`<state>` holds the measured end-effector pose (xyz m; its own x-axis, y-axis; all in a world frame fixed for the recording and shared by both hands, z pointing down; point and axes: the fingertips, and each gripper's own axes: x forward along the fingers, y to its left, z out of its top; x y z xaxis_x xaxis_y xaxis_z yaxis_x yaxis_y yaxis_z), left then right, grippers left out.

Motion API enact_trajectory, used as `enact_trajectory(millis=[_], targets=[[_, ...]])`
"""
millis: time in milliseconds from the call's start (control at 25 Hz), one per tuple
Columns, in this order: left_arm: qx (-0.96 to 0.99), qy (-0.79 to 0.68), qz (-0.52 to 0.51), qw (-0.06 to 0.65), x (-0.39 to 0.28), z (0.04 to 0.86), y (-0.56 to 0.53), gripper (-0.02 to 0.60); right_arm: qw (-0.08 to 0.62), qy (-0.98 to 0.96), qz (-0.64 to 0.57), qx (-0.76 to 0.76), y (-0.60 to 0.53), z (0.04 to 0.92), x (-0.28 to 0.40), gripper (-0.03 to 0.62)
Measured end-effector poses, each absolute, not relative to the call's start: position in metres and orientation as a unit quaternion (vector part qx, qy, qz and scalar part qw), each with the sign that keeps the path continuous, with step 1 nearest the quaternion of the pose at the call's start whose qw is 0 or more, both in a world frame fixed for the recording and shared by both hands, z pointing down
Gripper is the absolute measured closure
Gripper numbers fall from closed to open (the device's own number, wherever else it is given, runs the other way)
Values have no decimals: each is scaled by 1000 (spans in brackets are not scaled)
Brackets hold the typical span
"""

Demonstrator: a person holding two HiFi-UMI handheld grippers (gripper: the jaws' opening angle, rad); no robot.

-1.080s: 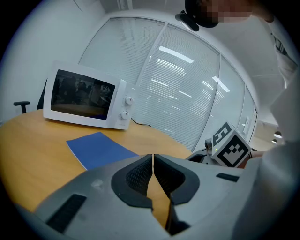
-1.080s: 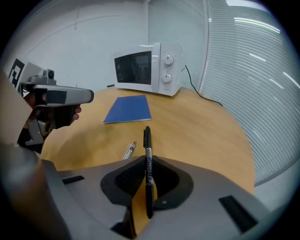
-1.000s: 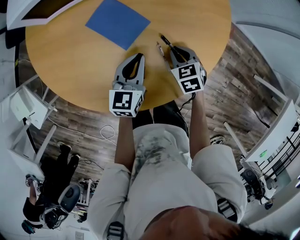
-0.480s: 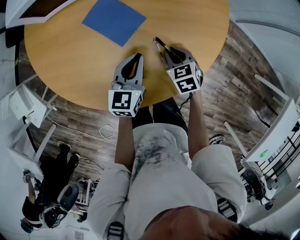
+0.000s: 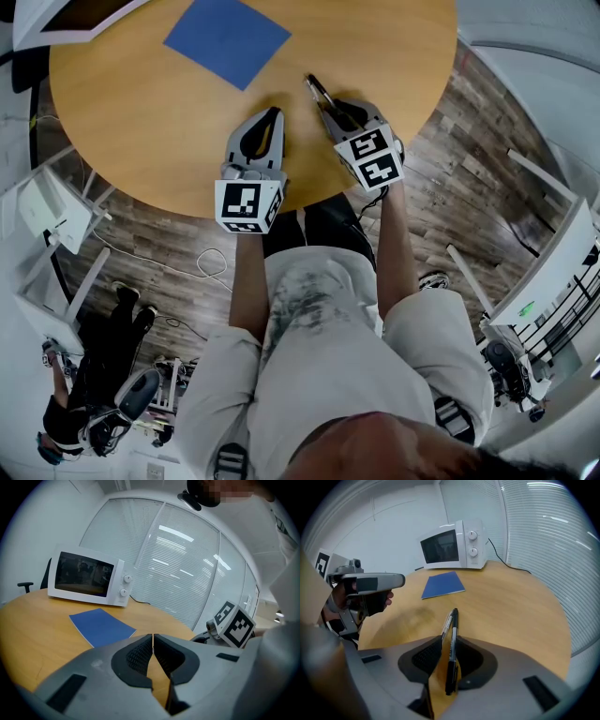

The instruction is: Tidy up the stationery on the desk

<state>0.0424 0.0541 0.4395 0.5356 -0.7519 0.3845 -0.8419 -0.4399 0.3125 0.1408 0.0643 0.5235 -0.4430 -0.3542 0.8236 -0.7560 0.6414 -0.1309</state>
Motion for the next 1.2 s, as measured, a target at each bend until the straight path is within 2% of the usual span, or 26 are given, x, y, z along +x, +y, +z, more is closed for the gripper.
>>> enact_trajectory(millis=[600,1200], targets=[[839,-478,95,242,38,442,55,565,372,-830,268,319,66,521,120,450],[830,-492,87,247,12,442,41,565,379,-844,202,321,31,497,97,450]])
